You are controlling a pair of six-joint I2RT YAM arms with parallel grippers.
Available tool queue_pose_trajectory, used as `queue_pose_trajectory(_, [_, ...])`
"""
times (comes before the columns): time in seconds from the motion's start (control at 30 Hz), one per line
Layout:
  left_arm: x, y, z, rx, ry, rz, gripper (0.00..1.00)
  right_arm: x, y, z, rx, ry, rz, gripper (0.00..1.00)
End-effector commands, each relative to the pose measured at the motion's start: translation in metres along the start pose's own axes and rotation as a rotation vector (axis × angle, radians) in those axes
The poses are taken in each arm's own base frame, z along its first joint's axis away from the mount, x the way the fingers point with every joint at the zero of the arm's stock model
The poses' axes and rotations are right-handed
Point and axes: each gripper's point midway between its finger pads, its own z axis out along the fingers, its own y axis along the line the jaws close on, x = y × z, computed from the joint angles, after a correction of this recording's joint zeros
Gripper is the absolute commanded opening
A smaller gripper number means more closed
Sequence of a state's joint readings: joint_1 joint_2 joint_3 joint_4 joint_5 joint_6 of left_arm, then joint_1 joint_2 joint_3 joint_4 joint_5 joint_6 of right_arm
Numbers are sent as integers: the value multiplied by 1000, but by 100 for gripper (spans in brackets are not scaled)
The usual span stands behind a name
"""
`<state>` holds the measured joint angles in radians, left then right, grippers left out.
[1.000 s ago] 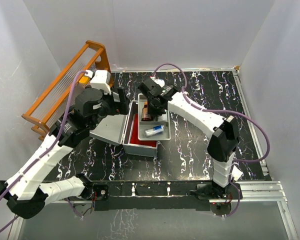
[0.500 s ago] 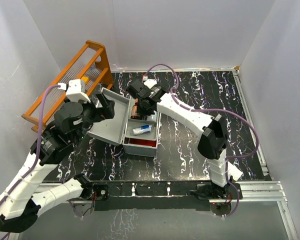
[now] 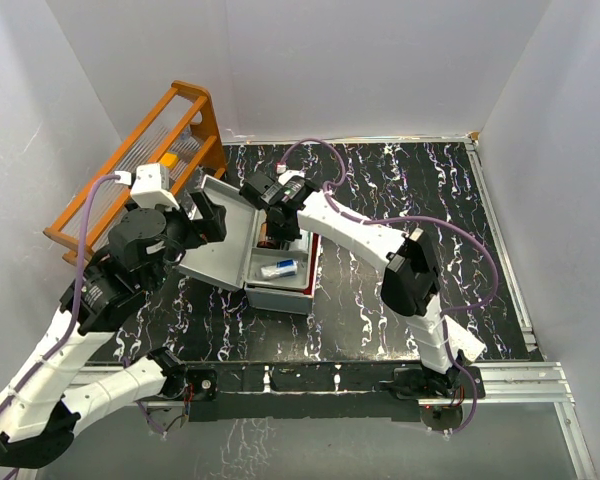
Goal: Organize the medicine kit
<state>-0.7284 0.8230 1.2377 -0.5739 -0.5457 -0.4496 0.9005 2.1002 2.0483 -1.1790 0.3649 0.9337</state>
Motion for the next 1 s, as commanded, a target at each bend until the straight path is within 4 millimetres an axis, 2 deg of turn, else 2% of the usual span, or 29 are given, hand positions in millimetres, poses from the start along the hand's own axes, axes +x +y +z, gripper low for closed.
queue_pose_trajectory(0.0, [5,-2,6,5,17,43,95,-24,-1,-12,16,-84,42,0])
queue_pose_trajectory(0.53, [3,8,3,-37,23,97,96,-1,-7,12,43,-30,47,0])
queue_pose_trajectory(0.8, [3,9,0,-35,22,90,96,4,-15,16,71,-25,44,0])
queue_pose_trajectory(0.97, [4,8,0,-25,24,84,96,0,-8,14,49,-29,33,0])
